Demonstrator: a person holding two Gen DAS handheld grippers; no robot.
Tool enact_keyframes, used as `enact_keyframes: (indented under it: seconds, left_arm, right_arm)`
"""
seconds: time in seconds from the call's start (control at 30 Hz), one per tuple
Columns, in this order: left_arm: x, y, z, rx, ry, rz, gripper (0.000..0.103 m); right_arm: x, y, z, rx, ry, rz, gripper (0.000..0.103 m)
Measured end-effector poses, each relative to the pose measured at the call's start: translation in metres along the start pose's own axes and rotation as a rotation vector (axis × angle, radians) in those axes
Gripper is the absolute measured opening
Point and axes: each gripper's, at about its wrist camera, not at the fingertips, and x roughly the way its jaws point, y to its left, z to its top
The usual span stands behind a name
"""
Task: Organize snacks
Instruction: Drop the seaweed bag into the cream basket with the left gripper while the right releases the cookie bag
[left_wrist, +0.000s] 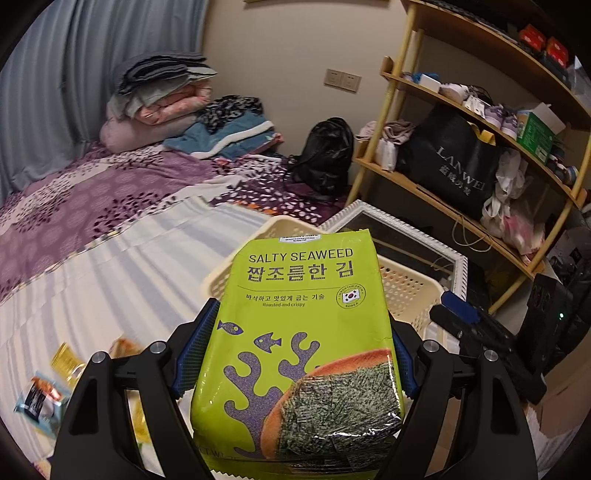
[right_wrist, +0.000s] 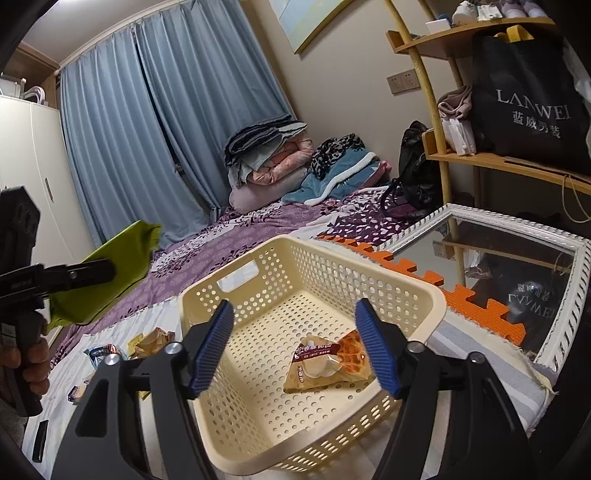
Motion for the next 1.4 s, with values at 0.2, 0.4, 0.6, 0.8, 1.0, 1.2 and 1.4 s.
enact_keyframes:
  seconds: [0.2, 0.4, 0.6, 0.8, 1.0, 1.2, 1.4]
  left_arm:
    - [0.047, -0.027, 0.012, 0.021, 0.021, -0.042, 0.082]
    - [0.077, -0.037, 0.012, 0.037, 0.033, 0.003, 0.097]
    - [0.069, -0.023, 0.005, 0.008, 0.041, 0.033, 0.097]
    - [0.053, -0.012, 0.002, -0.003, 0.034, 0.052, 0.097]
    - [0.052, -0.005, -0.009, 0.008, 0.063, 0.078, 0.097]
    - [0.065, 0.005, -0.023, 0.002, 0.127, 0.116, 0.097]
    - [0.093, 0.003, -0.03, 0.043, 0.208, 0.18, 0.097]
  right_arm:
    - [0.0, -0.007, -0.005, 0.022, 0.012, 0.0, 0.074]
    - [-0.001, -0.011, -0.009, 0.033, 0.023, 0.004, 0.074]
    - [0.0, -0.011, -0.009, 0.051, 0.02, 0.006, 0.077]
    - [-0.001, -0.002, -0.008, 0.034, 0.025, 0.018, 0.079]
    - [-0.005, 0.004, -0.007, 0.026, 0.02, 0.025, 0.08]
    - [-0.006, 0.007, -0.007, 0.023, 0.021, 0.03, 0.08]
    - [-0.008, 0.005, -0.006, 0.03, 0.016, 0.022, 0.08]
